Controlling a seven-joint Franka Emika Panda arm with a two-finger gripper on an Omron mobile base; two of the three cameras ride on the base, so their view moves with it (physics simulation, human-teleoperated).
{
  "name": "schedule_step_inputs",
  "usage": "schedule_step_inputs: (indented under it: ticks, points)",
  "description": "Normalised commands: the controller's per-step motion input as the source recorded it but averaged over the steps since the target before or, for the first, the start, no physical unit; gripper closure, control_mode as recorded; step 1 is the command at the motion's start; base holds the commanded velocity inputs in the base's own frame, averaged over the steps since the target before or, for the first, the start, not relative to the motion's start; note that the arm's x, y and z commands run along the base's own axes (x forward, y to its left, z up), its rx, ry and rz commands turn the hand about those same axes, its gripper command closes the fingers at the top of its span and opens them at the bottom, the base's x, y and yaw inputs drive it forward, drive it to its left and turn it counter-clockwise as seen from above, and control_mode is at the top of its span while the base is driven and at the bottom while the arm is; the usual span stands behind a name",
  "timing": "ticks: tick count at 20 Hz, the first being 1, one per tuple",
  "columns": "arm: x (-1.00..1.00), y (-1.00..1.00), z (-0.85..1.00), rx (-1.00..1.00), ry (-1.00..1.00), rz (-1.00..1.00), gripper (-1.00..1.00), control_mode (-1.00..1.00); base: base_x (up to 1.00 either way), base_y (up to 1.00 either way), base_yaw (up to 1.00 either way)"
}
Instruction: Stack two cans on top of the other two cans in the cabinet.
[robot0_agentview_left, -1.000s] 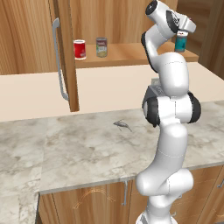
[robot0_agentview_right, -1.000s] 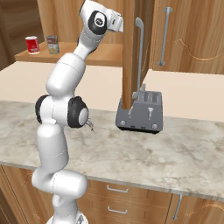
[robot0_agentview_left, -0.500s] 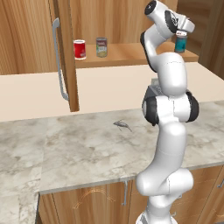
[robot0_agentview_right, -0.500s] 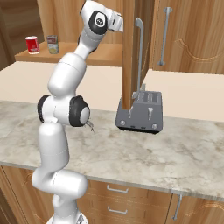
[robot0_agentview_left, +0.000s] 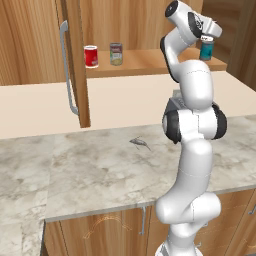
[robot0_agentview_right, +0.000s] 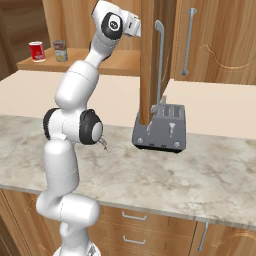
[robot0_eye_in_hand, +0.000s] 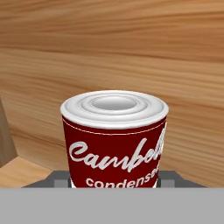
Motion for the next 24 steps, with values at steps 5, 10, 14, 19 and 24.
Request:
schedule_step_inputs:
  ticks: [5,10,14,19,24]
  points:
    - [-0.01,-0.02,-0.08,0.0,0.0,0.0,-1.0,-1.0,0.0,0.0,0.0]
    - [-0.07,0.0,0.0,0.0,0.0,0.0,-1.0,-1.0,0.0,0.0,0.0]
    - [-0.18,0.0,0.0,0.0,0.0,0.0,-1.0,-1.0,0.0,0.0,0.0]
    - [-0.22,0.12,-0.01,0.0,0.0,-0.01,-1.0,-1.0,0.0,0.0,0.0]
    - [-0.04,0.38,-0.16,0.0,0.0,-0.02,-1.0,-1.0,0.0,0.0,0.0]
